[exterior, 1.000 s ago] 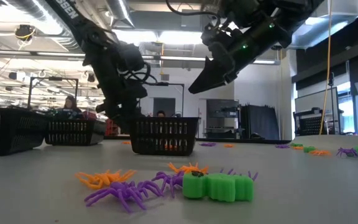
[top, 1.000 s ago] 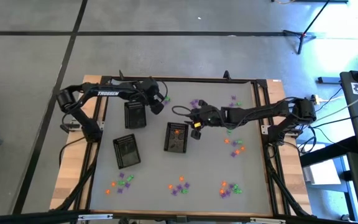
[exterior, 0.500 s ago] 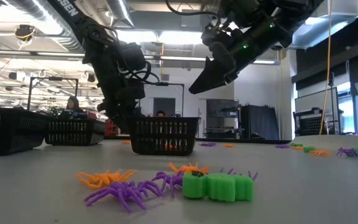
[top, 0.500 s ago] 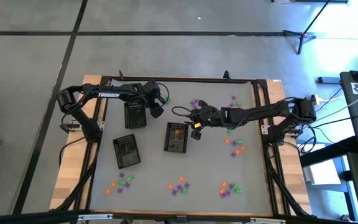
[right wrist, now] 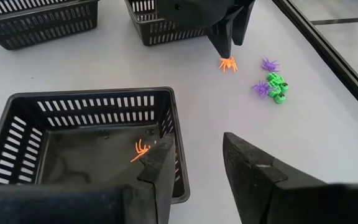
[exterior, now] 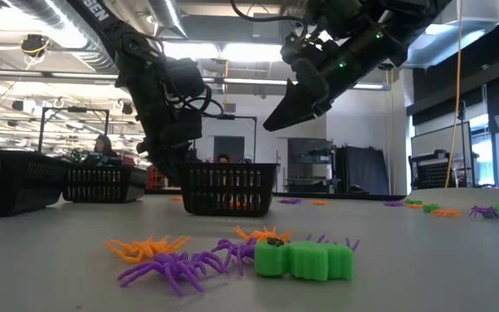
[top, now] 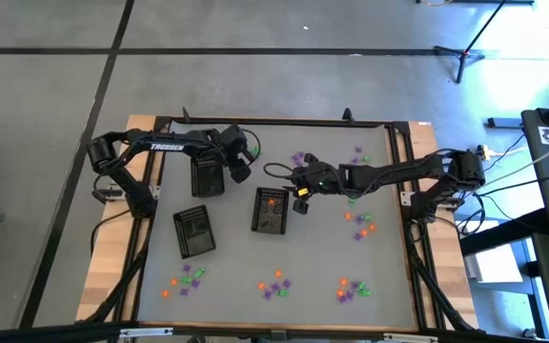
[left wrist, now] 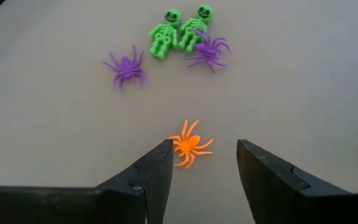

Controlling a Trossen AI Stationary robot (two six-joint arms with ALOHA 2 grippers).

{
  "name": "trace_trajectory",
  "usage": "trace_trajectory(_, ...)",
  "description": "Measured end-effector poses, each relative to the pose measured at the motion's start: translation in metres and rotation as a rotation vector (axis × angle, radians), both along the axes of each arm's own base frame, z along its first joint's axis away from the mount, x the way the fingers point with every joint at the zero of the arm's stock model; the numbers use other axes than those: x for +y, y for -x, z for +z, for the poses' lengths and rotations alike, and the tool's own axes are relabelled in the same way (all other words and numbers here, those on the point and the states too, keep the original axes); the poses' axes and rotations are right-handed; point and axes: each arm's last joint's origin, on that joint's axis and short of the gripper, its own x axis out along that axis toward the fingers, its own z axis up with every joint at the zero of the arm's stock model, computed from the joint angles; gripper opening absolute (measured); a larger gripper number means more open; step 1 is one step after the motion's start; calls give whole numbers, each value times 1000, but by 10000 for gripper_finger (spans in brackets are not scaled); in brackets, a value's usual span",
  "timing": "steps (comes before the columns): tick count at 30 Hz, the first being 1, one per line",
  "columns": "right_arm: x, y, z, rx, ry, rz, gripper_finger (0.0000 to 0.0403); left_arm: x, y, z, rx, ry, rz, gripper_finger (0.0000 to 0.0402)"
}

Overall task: Sort Halloween decoration
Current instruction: Put the orange spider toy into the bottom right black basket

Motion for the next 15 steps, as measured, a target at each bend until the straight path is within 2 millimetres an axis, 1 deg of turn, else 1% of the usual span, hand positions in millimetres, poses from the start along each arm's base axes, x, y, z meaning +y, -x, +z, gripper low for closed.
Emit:
trace_trajectory(6,0,0,0,-4,-16,-7,133,-1,1,-1,13,6,-5,139)
trace_trajectory(12,0,0,0,-4,-15,-7,133,0,1,0,32,-43,19,135)
trace_trajectory(15,0,0,0,-3,-15,-7,133,0,-2,-4,33,-49,17,135)
